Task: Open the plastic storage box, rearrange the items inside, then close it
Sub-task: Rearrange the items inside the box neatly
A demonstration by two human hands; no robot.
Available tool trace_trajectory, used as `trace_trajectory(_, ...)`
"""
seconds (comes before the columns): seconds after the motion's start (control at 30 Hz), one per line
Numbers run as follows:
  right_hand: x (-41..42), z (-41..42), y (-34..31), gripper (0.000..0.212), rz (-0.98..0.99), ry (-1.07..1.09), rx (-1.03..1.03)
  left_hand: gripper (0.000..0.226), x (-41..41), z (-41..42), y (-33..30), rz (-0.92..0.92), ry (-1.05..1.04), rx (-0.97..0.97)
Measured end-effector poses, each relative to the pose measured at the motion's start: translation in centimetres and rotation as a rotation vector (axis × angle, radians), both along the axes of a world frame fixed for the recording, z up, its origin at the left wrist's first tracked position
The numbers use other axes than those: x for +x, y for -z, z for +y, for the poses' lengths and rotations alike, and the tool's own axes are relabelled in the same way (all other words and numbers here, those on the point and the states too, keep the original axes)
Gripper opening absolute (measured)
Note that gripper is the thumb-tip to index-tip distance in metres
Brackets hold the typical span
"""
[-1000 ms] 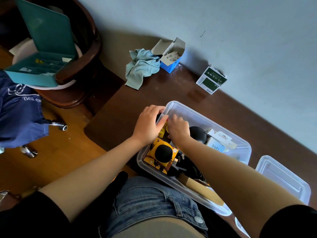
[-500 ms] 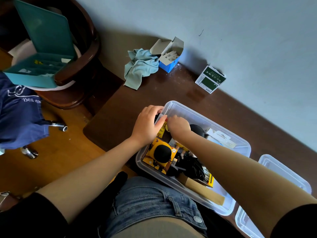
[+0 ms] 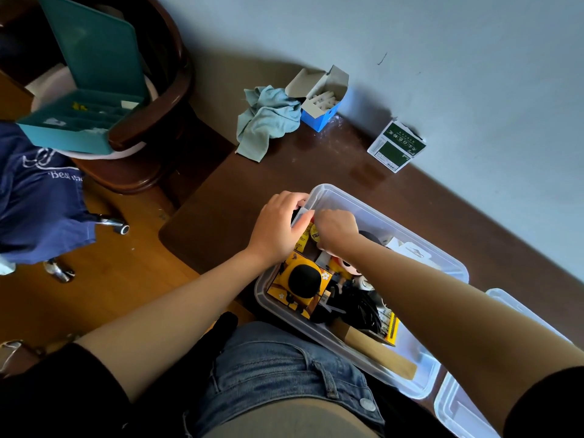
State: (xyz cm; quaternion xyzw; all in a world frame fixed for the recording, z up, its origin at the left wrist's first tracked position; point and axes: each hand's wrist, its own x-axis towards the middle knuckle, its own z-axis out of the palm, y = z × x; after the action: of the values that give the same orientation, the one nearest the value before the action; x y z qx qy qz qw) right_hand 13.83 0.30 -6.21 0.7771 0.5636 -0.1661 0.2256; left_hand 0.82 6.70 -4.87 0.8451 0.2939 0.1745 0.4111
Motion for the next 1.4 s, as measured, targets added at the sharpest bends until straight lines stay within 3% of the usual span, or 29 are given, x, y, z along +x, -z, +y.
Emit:
trace_trajectory(0.13,-0.5,0.6,-0.3,0.027,0.006,0.047,0.002,0.028,0.0,0.0,-0.2,0.002,-0.001,-0.001)
trace_trajectory(0.63,-0.8,-0.1,1.0,0.006,-0.019,0.040,-0.065,0.029,0.0,-0.1,-0.4,0.028,0.010,-0.006)
trace_trajectory(0.87,-1.2,-0.3,1.0,0.013,-0.005,0.083,-0.112,0.028,0.1,-0.3,-0.6,0.027,0.015,-0.010)
trace_trajectory(1.03,-2.5,-1.3,-1.7,0.026,-0.038,-0.085,0.041,0.027,0.1,-0.1,-0.7,0.018,0.016,-0.006)
trace_trajectory(1.13,-2.3,-2.7,-5.2,0.025,0.137,-0.127,0.153,0.028,0.1,-0.2,-0.7,0.021,0.024,-0.012)
trace_trajectory(1.2,-1.7,-4.5,-8.4,0.029,0.311,-0.077,0.357,0.026,0.1,-0.2,-0.7,0.022,0.024,-0.009)
trace_trajectory(1.27,-0.9,-7.3,-11.0,0.031,0.347,0.031,0.521,0.026,0.2,-0.1,-0.7,0.025,0.027,0.000)
trace_trajectory(1.4,0.6,-13.7,-11.7,0.022,0.421,0.468,0.689,0.030,0.4,0.0,-1.0,0.075,0.049,0.000)
